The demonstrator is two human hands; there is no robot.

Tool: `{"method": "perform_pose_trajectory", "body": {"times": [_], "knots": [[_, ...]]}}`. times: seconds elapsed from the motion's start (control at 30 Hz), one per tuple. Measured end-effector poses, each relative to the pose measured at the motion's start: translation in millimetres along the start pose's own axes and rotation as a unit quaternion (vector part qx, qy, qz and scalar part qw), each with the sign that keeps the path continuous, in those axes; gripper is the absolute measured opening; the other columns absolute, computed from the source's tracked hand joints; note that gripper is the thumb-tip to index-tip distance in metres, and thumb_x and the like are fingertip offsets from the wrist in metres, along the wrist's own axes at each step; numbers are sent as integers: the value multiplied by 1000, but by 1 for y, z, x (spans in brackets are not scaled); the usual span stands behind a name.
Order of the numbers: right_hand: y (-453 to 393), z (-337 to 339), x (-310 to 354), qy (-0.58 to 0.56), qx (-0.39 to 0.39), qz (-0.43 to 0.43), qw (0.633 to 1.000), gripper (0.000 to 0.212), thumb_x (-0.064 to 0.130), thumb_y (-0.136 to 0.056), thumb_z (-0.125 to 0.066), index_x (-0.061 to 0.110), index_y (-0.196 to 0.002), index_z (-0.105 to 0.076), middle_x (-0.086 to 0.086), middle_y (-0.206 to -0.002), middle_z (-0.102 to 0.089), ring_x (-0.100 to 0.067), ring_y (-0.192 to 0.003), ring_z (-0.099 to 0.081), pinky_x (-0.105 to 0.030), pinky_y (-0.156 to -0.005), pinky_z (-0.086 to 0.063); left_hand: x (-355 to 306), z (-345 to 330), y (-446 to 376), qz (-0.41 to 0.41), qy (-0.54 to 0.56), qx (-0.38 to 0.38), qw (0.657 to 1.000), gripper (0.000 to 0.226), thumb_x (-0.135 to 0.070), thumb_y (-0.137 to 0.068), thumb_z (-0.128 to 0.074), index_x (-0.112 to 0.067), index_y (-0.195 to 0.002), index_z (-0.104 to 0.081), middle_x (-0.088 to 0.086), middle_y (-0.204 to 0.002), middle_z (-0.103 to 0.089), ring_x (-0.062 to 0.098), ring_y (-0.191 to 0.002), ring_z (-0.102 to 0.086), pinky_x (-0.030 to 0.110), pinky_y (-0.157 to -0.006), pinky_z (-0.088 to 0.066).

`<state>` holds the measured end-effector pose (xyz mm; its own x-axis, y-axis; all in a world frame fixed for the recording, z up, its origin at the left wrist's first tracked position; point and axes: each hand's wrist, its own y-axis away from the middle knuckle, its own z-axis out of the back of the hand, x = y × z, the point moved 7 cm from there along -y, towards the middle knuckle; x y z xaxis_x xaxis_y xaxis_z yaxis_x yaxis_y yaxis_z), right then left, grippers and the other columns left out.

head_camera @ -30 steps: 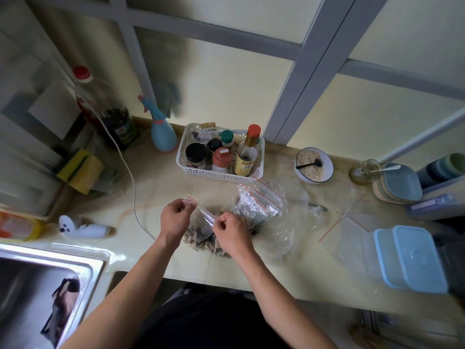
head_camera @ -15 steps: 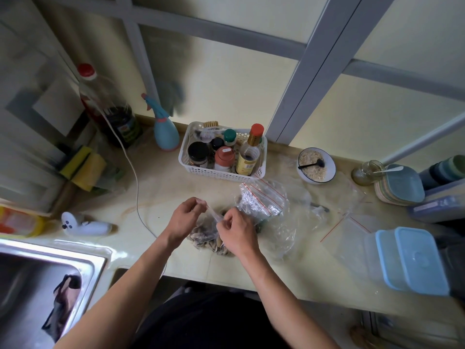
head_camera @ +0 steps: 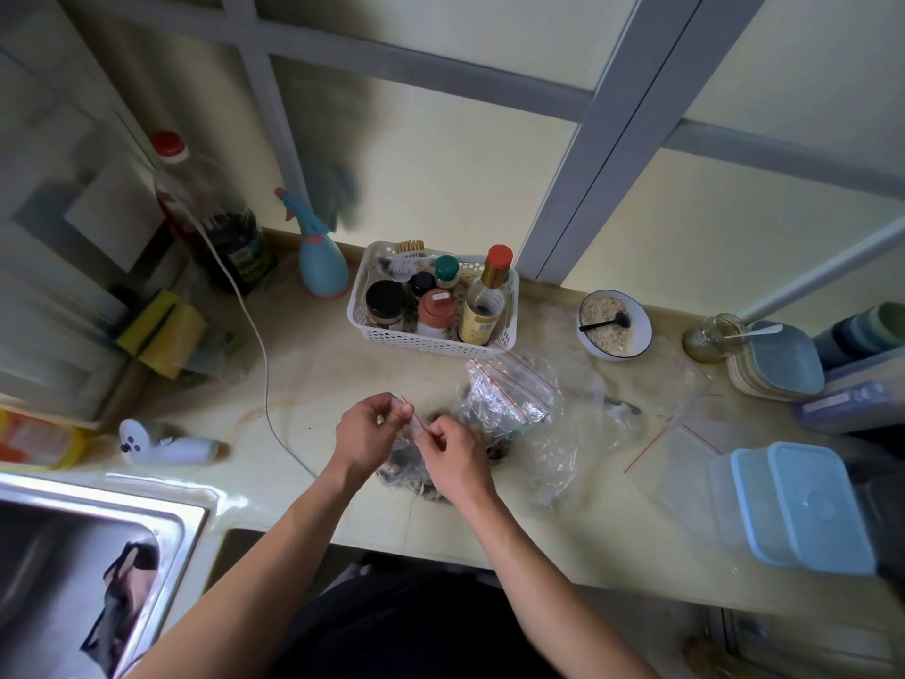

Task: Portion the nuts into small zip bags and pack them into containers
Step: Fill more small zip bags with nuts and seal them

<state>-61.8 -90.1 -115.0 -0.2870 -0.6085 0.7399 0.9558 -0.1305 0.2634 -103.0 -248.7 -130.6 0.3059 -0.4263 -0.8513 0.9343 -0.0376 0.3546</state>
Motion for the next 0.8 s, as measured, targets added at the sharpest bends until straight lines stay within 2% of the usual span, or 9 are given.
{"method": "perform_pose_trajectory", "body": {"times": [0.1,0.2,0.33,0.4,0.47,0.57,0.67,0.73,0.8], "knots": [[2,-1,-10,3,34,-9,999,24,29,-98,-65,12,-81,-60,11,-63,-54,-6,-57,-47,-32,-63,-37,8,11,-4,35,30,-31,998,18,-41,-91,-71,-30,-77,-73,-11,-76,-75,13,-79,-70,42,-85,-56],[4,0,-13,29,26,0,999,23,26,-98,-65,11,-82,-59,7,-65,-59,-16,-62,-53,-35,-72,-43,11,11,-2,38,24,-23,999,17,-48,-88,-72,-33,-79,-75,-13,-76,-75,12,-77,-70,42,-82,-56],[3,8,-11,4,12,2,1000,26,33,-96,-66,20,-77,-55,11,-62,-55,-5,-57,-51,-22,-58,-38,6,5,-3,29,16,-10,999,24,-42,-93,-68,-23,-78,-71,-11,-71,-72,12,-68,-63,36,-73,-51],[3,19,-19,-13,-51,-5,999,24,37,-96,-64,19,-82,-57,8,-77,-59,-7,-71,-53,-20,-63,-36,0,4,-5,6,29,16,999,21,-35,-96,-65,-21,-82,-69,-12,-73,-69,5,-68,-60,32,-71,-47],[4,30,-28,3,-114,-12,993,13,27,-97,-61,17,-90,-59,1,-91,-60,-15,-86,-54,-24,-73,-37,-4,5,-3,-19,55,50,997,18,-34,-98,-63,-19,-90,-69,-12,-80,-66,7,-75,-60,34,-77,-49],[-2,33,-39,56,-109,-22,992,10,24,-90,-65,19,-99,-64,2,-98,-61,-17,-98,-54,-31,-86,-41,-6,4,2,-27,79,108,991,13,-29,-98,-63,-21,-107,-66,-2,-106,-66,19,-98,-65,38,-85,-57],[-8,26,-42,88,-49,-22,995,13,32,-86,-71,21,-93,-70,6,-91,-65,-16,-95,-52,-34,-89,-40,1,-1,8,38,74,141,987,36,-9,-95,-62,-20,-127,-51,7,-115,-63,11,-91,-68,22,-71,-59],[-8,18,-38,49,-16,14,999,9,26,-87,-72,19,-82,-68,8,-79,-64,-14,-84,-56,-32,-80,-43,7,-3,9,49,35,162,985,41,4,-90,-64,-7,-125,-46,11,-108,-63,1,-75,-67,16,-62,-53],[-6,13,-31,-7,21,17,1000,15,20,-92,-68,14,-80,-61,8,-72,-59,-4,-66,-51,-23,-65,-39,14,-4,8,27,17,193,981,39,0,-86,-75,-1,-119,-54,10,-104,-68,0,-77,-69,16,-66,-53]]}}
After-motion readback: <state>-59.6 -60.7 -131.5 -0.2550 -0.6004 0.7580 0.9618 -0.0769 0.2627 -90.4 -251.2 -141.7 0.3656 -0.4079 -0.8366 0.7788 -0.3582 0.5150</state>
